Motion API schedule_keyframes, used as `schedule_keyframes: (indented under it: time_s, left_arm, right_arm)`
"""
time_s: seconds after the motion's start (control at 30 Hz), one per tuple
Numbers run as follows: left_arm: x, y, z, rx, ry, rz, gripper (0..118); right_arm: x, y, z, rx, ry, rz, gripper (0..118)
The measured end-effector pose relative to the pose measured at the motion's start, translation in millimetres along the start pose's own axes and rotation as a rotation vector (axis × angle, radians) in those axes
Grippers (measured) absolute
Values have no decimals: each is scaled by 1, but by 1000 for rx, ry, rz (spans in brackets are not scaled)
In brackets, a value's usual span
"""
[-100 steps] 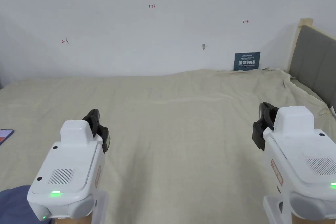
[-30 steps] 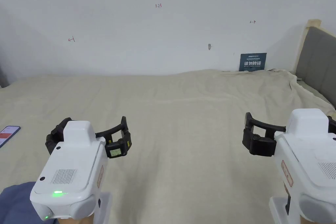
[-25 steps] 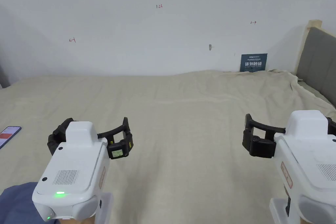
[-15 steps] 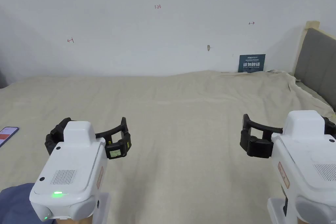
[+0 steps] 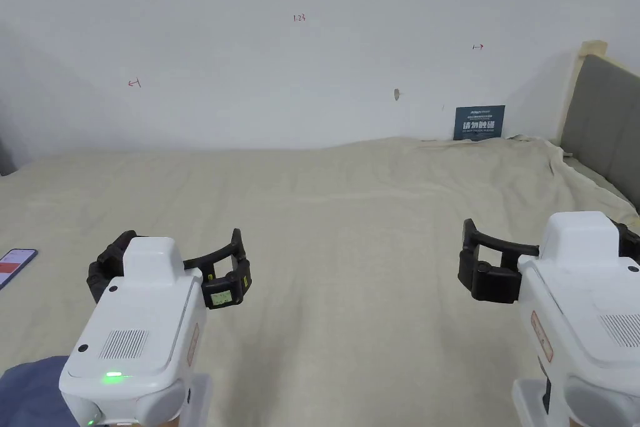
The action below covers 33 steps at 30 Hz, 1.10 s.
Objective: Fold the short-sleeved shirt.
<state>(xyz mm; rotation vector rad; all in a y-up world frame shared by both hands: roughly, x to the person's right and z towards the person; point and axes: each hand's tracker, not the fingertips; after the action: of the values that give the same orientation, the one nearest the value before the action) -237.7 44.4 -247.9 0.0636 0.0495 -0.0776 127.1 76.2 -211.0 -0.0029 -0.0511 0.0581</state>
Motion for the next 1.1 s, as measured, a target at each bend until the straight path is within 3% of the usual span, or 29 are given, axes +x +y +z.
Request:
schedule_keyframes:
  time_s: [0.57, 0.8, 0.9, 1.0, 1.1]
  left_arm:
    - [0, -1, 1, 0, -6, 1, 118]
    - [-1, -1, 2, -2, -9, 6, 118]
    - [-3, 0, 2, -1, -12, 13, 118]
    - [-4, 1, 2, 3, -12, 23, 118]
    - [-5, 3, 3, 6, -11, 27, 118]
  right_arm:
    - [-3, 1, 2, 9, -10, 6, 118]
    - [-1, 5, -2, -21, -78, -54, 118]
    - [0, 8, -6, -107, -130, -120, 118]
    - [-1, 13, -15, -317, -219, -163, 118]
    - [5, 15, -28, -545, -143, -180, 118]
